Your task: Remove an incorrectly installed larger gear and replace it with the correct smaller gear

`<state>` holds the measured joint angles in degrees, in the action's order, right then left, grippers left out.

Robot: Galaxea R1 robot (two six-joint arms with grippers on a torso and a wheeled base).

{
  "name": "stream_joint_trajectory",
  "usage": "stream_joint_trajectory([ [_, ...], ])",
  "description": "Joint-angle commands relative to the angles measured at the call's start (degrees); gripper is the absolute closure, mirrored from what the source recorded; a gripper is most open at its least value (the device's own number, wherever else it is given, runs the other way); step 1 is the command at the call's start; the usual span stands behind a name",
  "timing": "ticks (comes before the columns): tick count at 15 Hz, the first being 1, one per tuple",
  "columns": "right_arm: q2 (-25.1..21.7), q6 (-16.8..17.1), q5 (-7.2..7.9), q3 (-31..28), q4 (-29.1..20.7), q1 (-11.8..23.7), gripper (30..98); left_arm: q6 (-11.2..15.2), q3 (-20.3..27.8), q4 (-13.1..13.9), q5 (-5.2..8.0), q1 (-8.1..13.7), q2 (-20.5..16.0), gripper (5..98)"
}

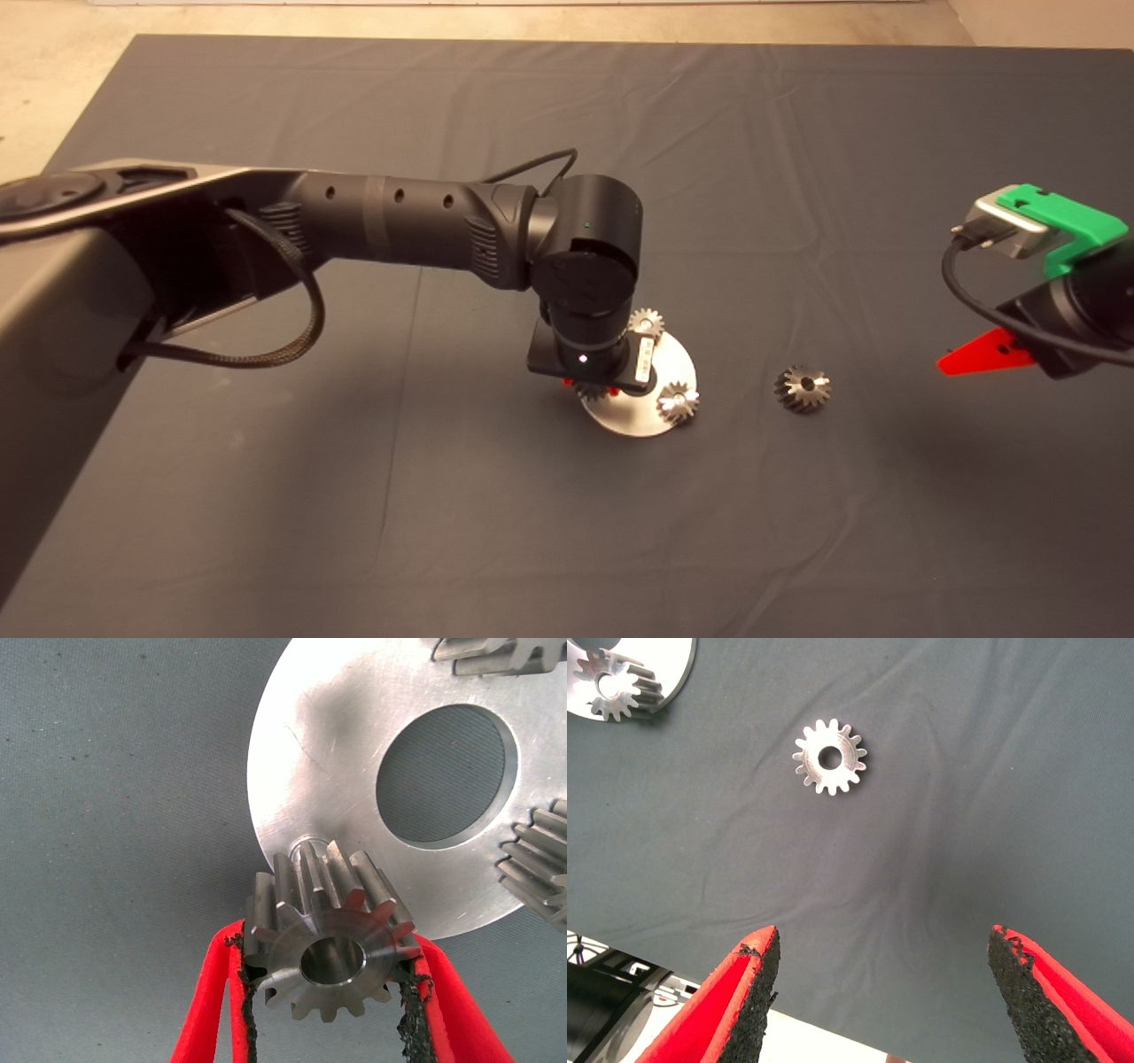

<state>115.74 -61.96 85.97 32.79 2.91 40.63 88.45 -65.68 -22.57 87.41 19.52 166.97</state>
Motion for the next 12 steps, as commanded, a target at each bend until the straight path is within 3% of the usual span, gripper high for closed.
stream_joint_trajectory([
  [1, 0.15, 0.18, 0.08, -0.20, -2.03, 1.12, 65.7, 0.76, 1.36, -0.02, 7.60, 0.88, 0.42, 76.0],
  [12, 0.07, 0.18, 0.12, -0.20, -2.21, 1.12, 65.7, 0.41, -1.63, -0.11, 7.60, 0.79, 1.47, 76.0],
])
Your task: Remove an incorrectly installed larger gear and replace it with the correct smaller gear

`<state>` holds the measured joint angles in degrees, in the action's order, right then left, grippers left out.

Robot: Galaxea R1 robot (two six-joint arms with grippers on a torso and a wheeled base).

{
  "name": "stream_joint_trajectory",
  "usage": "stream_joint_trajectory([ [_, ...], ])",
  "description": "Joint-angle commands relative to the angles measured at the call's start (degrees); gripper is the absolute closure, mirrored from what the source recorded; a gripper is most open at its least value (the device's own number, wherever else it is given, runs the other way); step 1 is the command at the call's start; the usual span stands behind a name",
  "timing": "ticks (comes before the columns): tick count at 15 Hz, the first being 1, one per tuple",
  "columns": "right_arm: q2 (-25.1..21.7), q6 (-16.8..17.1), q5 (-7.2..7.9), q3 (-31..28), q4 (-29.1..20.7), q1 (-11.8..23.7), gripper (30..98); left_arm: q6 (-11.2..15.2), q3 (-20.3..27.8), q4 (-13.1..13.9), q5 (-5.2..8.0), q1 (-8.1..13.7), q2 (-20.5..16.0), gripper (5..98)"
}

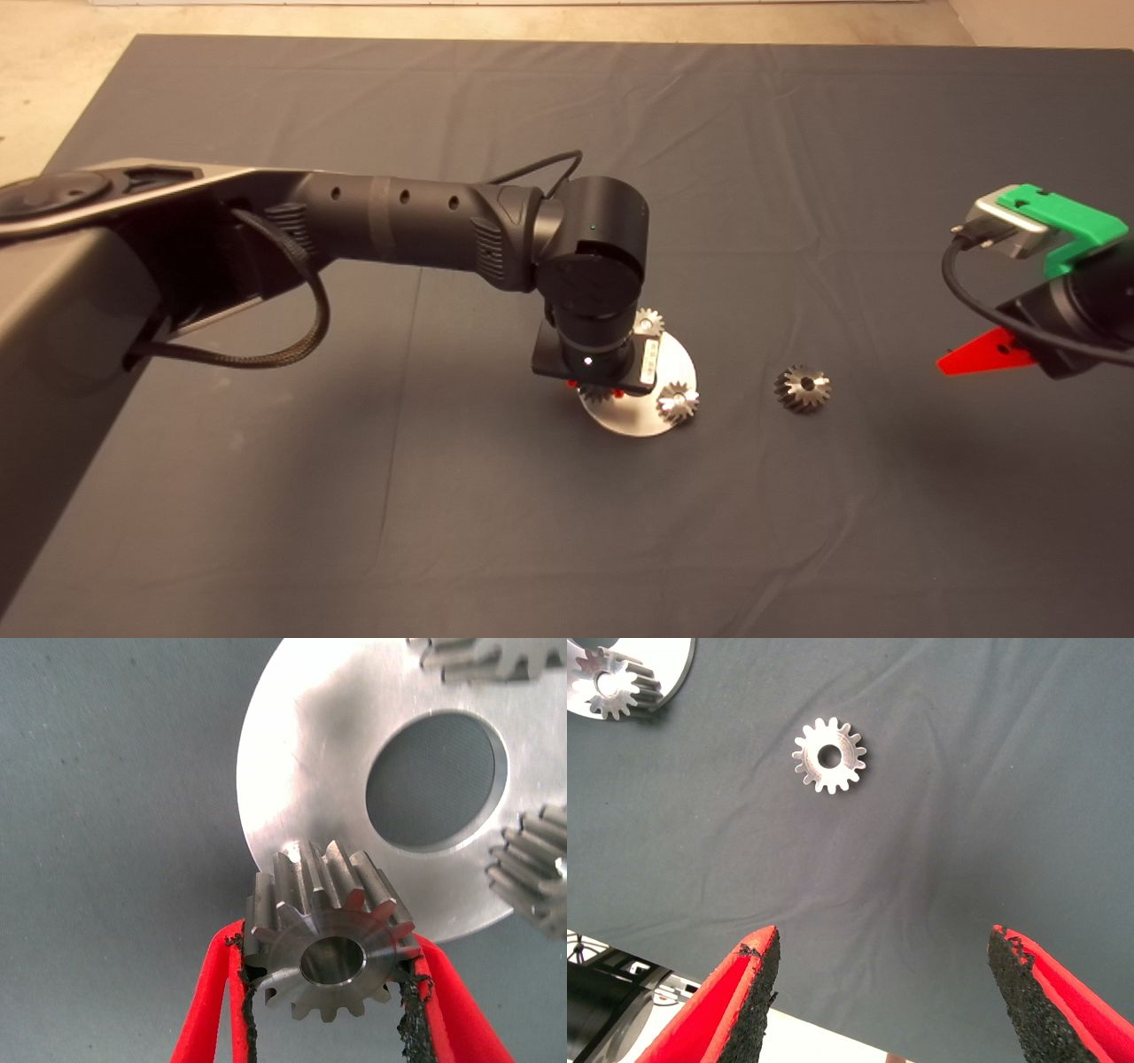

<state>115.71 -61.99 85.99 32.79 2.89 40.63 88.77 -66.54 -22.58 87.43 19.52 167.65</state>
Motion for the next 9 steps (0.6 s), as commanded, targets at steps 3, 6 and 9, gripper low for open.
stream_joint_trajectory([
  [3, 0.00, 0.20, 0.14, -0.27, -2.19, 1.12, 65.7, 0.09, -0.77, -0.10, 7.57, 0.79, 0.72, 76.0],
  [6, 0.00, 0.20, 0.14, -0.29, -2.71, 1.12, 65.7, 0.00, -0.68, -0.36, 7.57, 0.79, 0.47, 76.0],
  [9, 0.00, 0.20, 0.14, -0.20, -2.80, 1.21, 65.7, 0.10, -0.25, -0.54, 7.57, 0.70, 0.19, 76.0],
])
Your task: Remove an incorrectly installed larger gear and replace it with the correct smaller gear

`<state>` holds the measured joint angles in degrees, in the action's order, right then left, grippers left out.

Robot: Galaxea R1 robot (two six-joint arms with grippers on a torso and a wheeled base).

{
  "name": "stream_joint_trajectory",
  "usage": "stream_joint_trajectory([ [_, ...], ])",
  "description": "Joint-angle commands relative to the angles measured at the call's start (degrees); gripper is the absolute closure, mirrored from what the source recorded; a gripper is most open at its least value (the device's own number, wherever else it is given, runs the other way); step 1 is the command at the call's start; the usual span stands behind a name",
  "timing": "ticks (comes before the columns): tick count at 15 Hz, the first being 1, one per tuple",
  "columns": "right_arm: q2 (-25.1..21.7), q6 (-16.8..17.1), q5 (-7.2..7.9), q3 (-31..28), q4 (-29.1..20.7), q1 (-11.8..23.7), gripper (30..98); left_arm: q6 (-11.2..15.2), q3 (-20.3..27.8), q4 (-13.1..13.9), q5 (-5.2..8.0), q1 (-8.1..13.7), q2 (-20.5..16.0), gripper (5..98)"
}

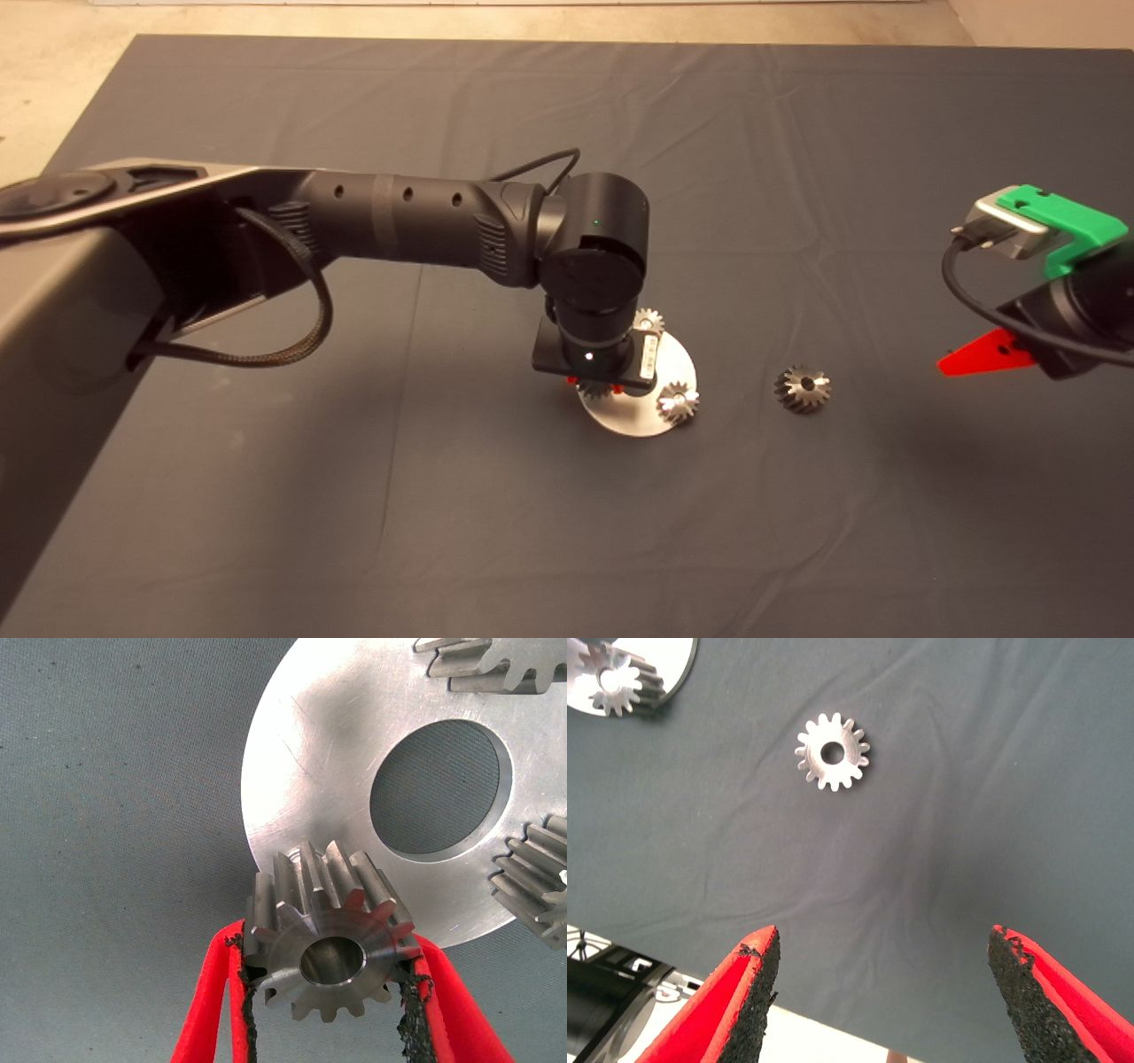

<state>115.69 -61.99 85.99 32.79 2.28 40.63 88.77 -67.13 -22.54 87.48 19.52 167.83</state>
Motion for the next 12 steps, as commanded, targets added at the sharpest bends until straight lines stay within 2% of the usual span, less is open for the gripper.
stream_joint_trajectory([
  [1, 0.03, 0.20, 0.14, -0.20, -2.19, 1.21, 65.7, 0.18, 0.44, -0.57, 7.52, 0.70, 0.01, 76.0],
  [12, 0.03, 0.20, 0.14, -0.28, -2.19, 1.21, 65.7, 0.44, 2.55, -0.57, 7.52, -0.27, -0.70, 76.0],
])
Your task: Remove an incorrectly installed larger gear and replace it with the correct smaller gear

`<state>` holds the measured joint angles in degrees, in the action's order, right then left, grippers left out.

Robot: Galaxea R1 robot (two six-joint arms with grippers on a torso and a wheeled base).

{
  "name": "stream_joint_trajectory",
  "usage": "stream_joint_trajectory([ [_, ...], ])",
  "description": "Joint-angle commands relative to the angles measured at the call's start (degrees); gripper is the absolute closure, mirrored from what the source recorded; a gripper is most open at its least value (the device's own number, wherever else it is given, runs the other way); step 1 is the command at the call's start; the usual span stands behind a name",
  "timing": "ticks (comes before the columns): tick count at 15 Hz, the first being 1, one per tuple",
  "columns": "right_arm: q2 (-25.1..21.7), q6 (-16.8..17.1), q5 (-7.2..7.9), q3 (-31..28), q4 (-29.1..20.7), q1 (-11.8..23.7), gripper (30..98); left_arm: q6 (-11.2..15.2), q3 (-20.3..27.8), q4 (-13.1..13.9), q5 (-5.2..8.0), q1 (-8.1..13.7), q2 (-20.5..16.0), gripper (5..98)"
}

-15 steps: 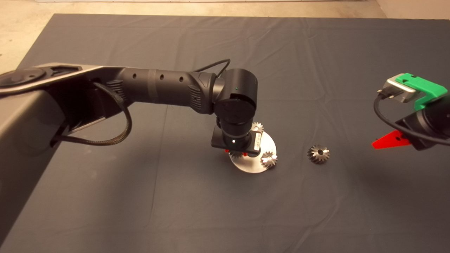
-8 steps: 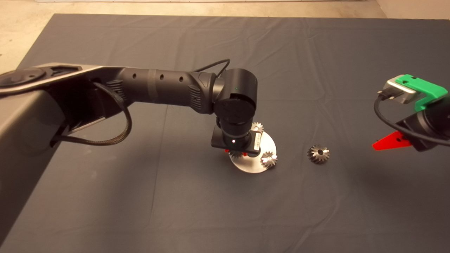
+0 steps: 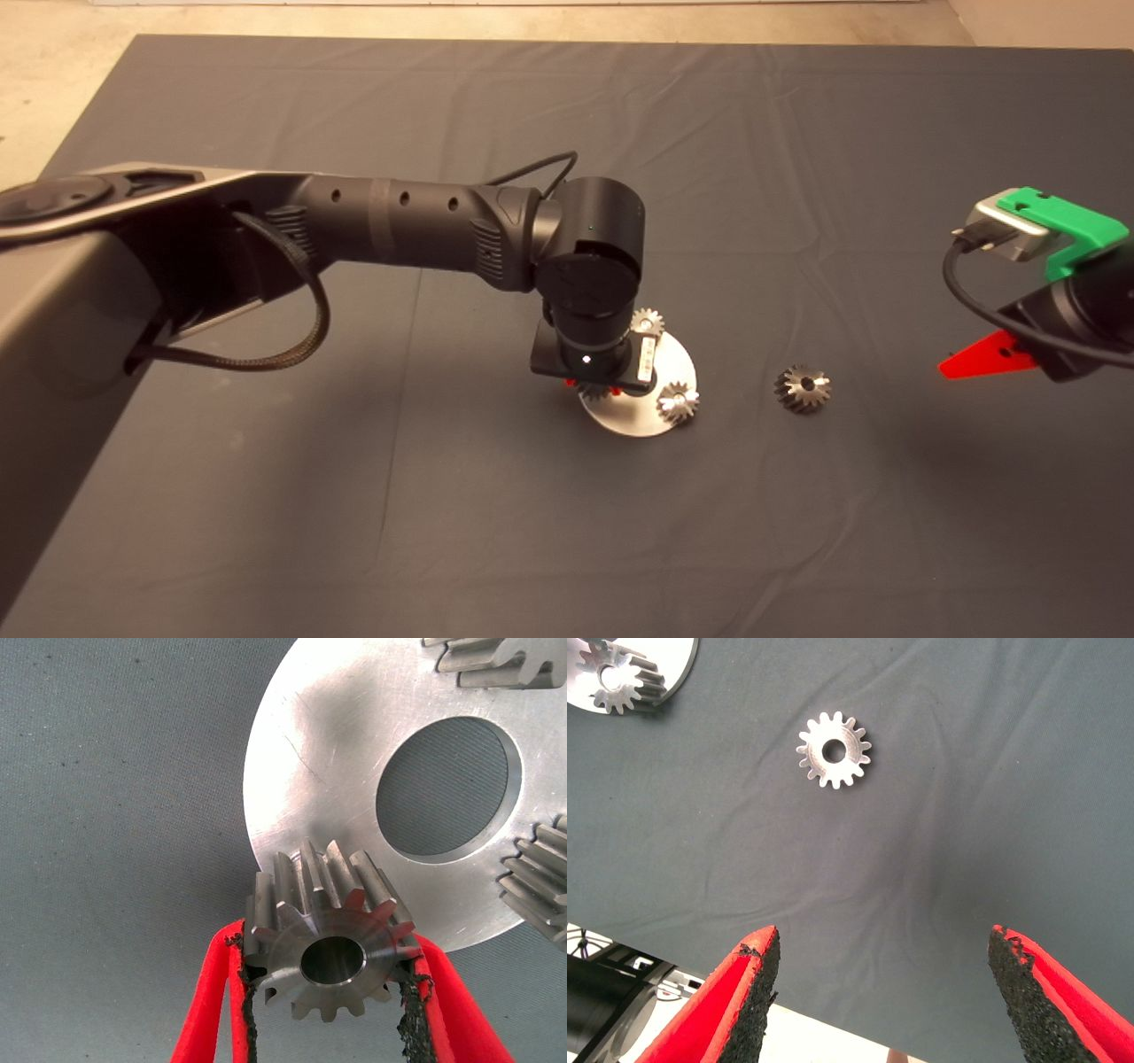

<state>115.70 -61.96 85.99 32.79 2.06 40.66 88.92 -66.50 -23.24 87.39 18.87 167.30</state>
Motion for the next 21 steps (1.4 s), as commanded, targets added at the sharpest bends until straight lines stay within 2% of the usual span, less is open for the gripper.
stream_joint_trajectory([
  [1, 0.02, 0.18, 0.12, -0.29, -1.97, 1.18, 65.7, 0.29, 1.92, 0.12, 7.61, 0.38, -0.17, 76.0],
  [8, 0.02, 0.18, 0.14, -0.29, -1.97, 1.18, 65.7, 0.20, 1.30, 0.03, 7.61, -0.94, 0.00, 76.0],
  [21, -0.07, 0.18, 0.14, -0.29, -2.15, 1.18, 65.7, -0.24, 1.48, -0.67, 7.61, -0.94, -0.08, 75.9],
])
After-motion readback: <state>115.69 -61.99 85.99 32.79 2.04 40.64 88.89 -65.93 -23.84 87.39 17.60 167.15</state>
